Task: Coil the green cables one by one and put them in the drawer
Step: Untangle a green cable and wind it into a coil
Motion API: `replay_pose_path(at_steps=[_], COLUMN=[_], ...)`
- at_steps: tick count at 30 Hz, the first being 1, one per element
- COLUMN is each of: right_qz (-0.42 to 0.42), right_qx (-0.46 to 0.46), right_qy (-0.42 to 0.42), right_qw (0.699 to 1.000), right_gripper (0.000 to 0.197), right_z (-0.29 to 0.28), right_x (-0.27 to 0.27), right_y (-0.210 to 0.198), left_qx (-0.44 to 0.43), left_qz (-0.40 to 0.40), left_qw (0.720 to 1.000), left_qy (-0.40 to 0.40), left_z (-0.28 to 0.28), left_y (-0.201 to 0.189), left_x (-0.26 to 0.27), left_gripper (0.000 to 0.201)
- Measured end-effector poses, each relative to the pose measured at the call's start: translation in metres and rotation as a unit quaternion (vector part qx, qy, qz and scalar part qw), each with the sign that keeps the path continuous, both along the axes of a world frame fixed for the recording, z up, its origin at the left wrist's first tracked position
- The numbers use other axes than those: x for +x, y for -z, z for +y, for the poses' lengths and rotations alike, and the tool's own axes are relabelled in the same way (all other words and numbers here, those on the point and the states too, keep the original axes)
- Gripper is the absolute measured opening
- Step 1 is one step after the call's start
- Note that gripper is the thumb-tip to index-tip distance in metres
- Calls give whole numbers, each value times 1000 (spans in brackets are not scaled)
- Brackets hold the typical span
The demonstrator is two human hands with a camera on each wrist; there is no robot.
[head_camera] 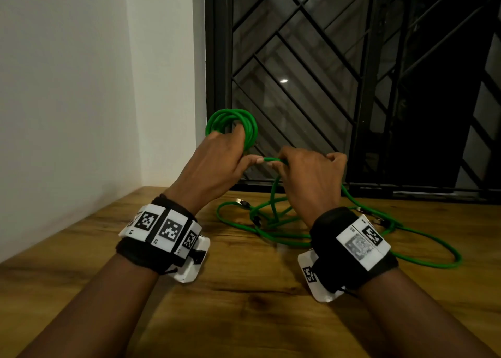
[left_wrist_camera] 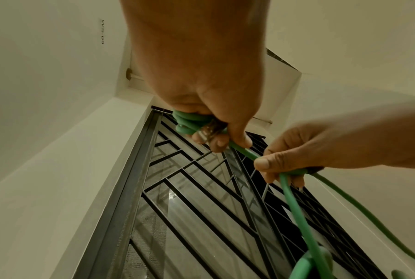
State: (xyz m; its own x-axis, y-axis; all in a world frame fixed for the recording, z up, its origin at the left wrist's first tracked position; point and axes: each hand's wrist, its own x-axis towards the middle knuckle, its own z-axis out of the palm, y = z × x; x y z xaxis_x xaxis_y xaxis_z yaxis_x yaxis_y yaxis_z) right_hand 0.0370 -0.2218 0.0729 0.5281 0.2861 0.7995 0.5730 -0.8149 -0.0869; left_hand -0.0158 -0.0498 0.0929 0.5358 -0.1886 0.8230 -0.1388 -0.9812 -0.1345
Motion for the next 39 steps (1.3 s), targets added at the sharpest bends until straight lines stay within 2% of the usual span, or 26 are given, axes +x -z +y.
replay_pose_path(at_steps=[2,6,10,14,18,20,22,27,30,34,39], right_qz=[23,51,84,76,56,77,125,190,199,173,98], right_qx=[-7,-28,-32,-64,-81,-75,-54,-42,-28,-54,-47], right_qy=[14,21,21,12,41,61,46,-54,-107,-103,-71], right_qw=[1000,998,996,995,994,992,990,979,974,978,992], right_gripper=[28,24,32,34,29,38,47,31,31,29,12], right_z=[-1,0,-1,1,0,-2,-4,-5,-7,-8,-9], right_x=[0,-2,-1,-5,-4,0,4,5,5,2,1], right_y=[-1,-1,-3,-3,-3,-3,-4,-6,-8,-10,-10], left_qx=[30,45,70,121,136,131,118,117,110,91,43], left_qz=[-7,19,15,20,26,20,13,25,33,35,21], left_qw=[999,997,994,982,978,979,979,975,973,971,970], left_qy=[-39,-53,-80,-143,-154,-156,-164,-188,-201,-220,-239], left_z=[2,4,8,6,2,3,4,8,10,13,19], left_y=[2,7,8,13,14,11,7,9,9,9,8], left_x=[1,6,9,10,8,4,0,-1,-1,-1,0], left_gripper=[48,48,53,53,52,51,51,53,53,45,42])
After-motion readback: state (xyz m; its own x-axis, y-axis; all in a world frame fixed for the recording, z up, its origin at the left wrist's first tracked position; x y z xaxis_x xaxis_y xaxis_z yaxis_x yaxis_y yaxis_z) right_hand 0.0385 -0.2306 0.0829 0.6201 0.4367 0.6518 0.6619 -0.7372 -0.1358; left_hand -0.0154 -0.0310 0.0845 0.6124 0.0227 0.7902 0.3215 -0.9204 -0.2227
